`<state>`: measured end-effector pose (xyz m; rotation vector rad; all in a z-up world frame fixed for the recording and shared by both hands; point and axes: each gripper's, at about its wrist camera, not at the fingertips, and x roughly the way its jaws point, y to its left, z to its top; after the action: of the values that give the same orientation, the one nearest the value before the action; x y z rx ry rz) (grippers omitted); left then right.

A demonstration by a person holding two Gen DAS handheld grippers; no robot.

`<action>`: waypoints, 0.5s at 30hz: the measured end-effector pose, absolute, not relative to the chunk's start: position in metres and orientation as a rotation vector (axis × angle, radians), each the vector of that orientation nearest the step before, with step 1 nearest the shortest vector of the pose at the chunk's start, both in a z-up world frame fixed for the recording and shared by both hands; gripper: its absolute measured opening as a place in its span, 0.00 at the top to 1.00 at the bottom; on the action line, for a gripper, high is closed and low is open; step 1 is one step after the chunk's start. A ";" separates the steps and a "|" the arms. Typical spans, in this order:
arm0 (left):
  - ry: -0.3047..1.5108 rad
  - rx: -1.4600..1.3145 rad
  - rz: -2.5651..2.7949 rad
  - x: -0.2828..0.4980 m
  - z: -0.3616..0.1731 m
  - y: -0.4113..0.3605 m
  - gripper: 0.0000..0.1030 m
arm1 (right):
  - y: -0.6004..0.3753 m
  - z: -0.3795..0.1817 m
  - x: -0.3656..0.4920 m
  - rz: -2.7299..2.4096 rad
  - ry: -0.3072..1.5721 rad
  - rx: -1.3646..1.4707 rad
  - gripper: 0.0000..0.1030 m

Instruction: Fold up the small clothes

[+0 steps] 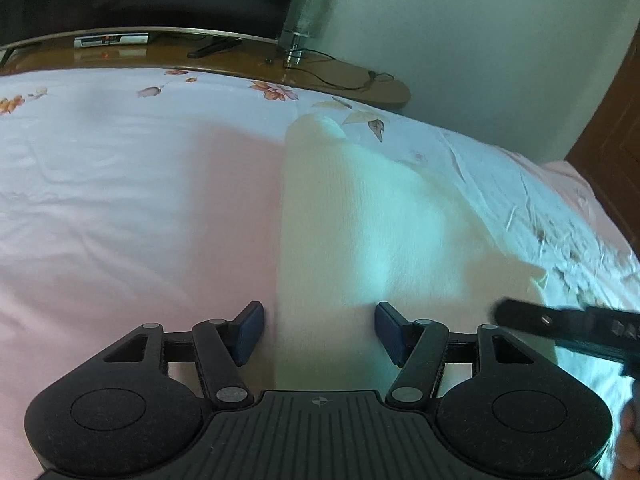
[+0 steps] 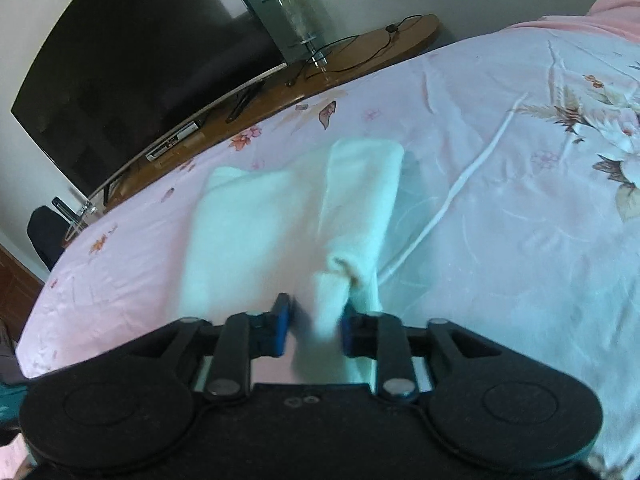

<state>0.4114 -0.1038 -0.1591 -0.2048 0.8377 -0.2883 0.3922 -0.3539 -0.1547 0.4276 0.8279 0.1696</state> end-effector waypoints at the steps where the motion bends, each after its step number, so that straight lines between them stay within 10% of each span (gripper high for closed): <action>1: 0.842 -0.201 -0.291 0.410 -0.160 -0.102 0.40 | -0.355 -0.154 0.386 0.171 0.834 0.436 0.70; 8: 0.839 -0.174 -0.291 0.398 -0.163 -0.096 0.40 | -0.351 -0.168 0.351 0.094 0.893 0.374 0.83; 15: 0.807 -0.248 -0.289 0.398 -0.136 -0.088 0.40 | -0.354 -0.131 0.349 0.043 0.763 0.339 0.71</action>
<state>0.3976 -0.0882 -0.1357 -0.2481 0.8065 -0.2885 0.3494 -0.3544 -0.1306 0.3394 0.7631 0.0431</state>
